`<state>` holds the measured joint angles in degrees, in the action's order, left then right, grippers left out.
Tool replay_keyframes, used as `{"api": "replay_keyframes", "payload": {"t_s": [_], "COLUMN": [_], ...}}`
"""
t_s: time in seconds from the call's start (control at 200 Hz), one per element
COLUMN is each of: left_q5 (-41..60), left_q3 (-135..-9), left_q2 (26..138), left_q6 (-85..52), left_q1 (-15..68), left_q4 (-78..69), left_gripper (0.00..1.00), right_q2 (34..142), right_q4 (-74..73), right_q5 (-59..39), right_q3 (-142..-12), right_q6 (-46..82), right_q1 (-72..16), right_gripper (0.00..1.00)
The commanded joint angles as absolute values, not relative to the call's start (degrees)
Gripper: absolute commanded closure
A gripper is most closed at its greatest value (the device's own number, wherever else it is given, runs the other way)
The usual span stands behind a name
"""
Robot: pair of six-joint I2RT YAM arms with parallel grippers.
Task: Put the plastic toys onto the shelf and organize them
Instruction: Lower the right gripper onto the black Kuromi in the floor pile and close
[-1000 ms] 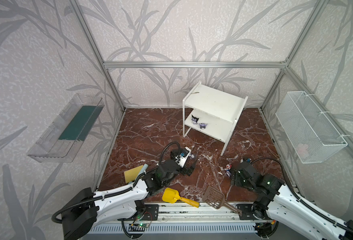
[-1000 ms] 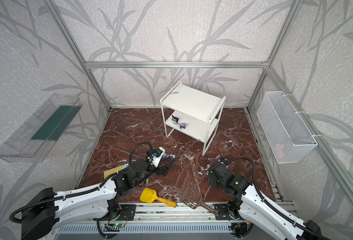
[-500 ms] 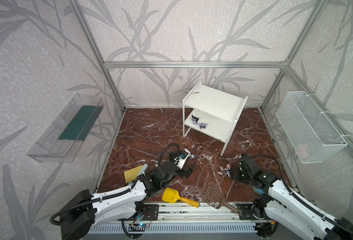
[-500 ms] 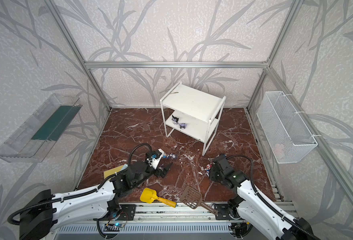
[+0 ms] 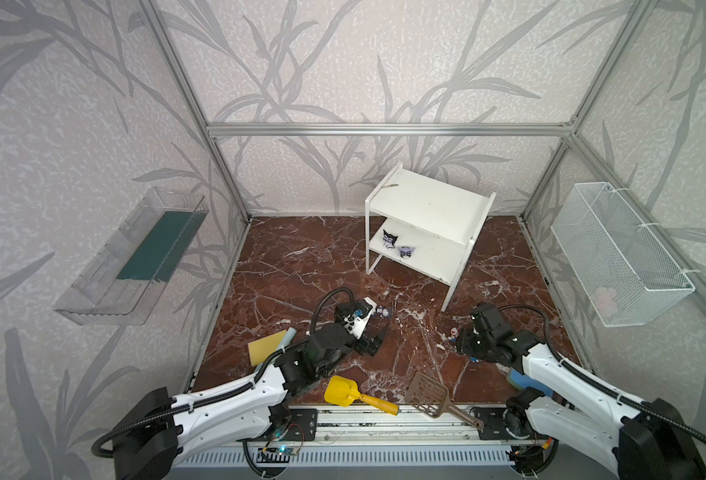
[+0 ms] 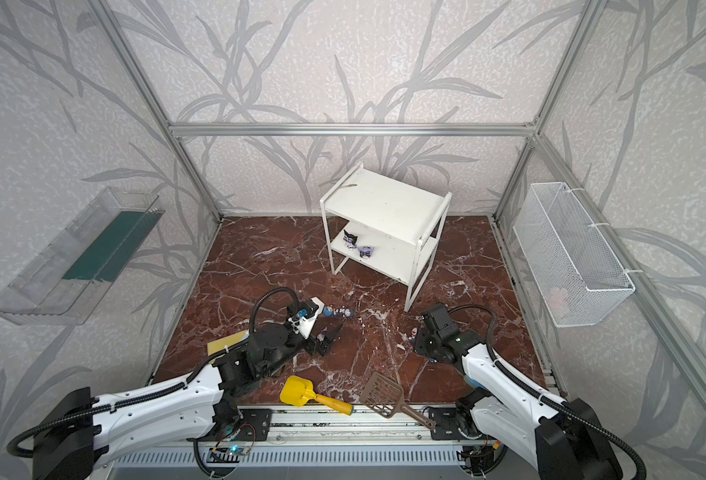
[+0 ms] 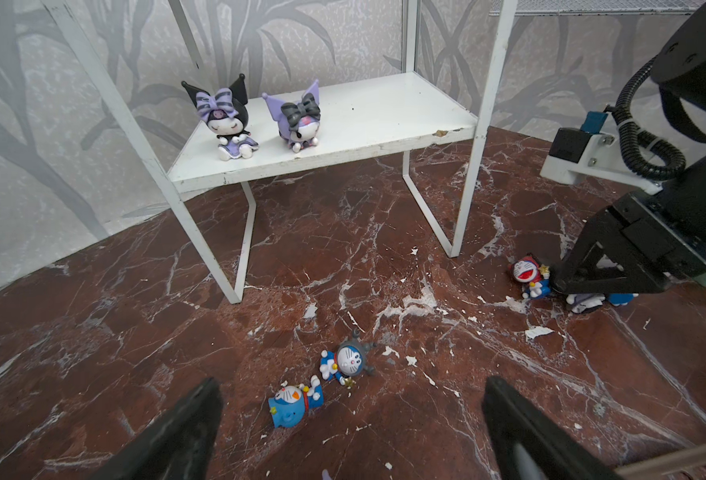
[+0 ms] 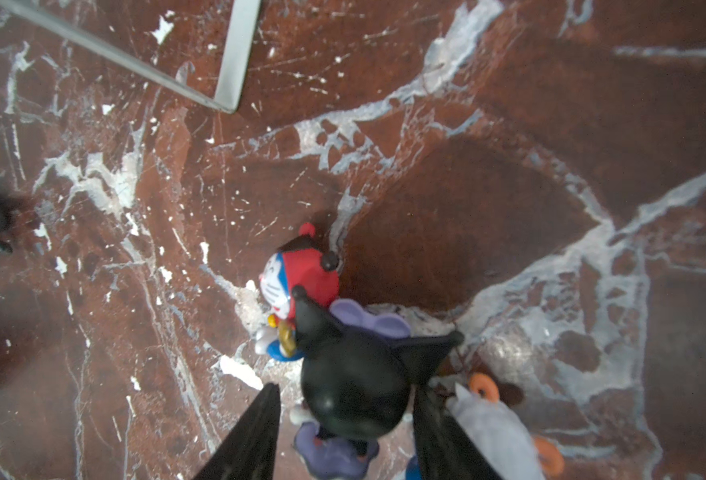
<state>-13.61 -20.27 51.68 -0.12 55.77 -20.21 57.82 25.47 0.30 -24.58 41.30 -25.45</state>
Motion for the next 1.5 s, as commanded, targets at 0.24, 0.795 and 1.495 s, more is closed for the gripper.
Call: {"api": "replay_keyframes", "payload": {"t_s": [0.24, 0.795, 1.495], "left_q5": [-15.3, -15.6, -11.8], "left_q3": [-17.9, -16.1, -18.3], "left_q2": [48.0, 45.7, 42.9], "left_q6": [-1.0, -1.0, -1.2], "left_q1": [55.9, 55.9, 55.8], "left_q4": [-19.2, -20.3, -15.3], "left_gripper": [0.01, 0.01, 0.01], "right_q2": [62.3, 68.7, 63.0], "right_q4": [25.2, 30.4, 28.6], "right_q5": [-1.3, 3.7, 5.0], "right_q3": [-28.0, -31.3, -30.8], "right_q6": [37.4, 34.2, 31.9], "right_q1": [-24.1, -30.4, -40.4], "right_gripper": [0.49, 0.49, 0.70]}}
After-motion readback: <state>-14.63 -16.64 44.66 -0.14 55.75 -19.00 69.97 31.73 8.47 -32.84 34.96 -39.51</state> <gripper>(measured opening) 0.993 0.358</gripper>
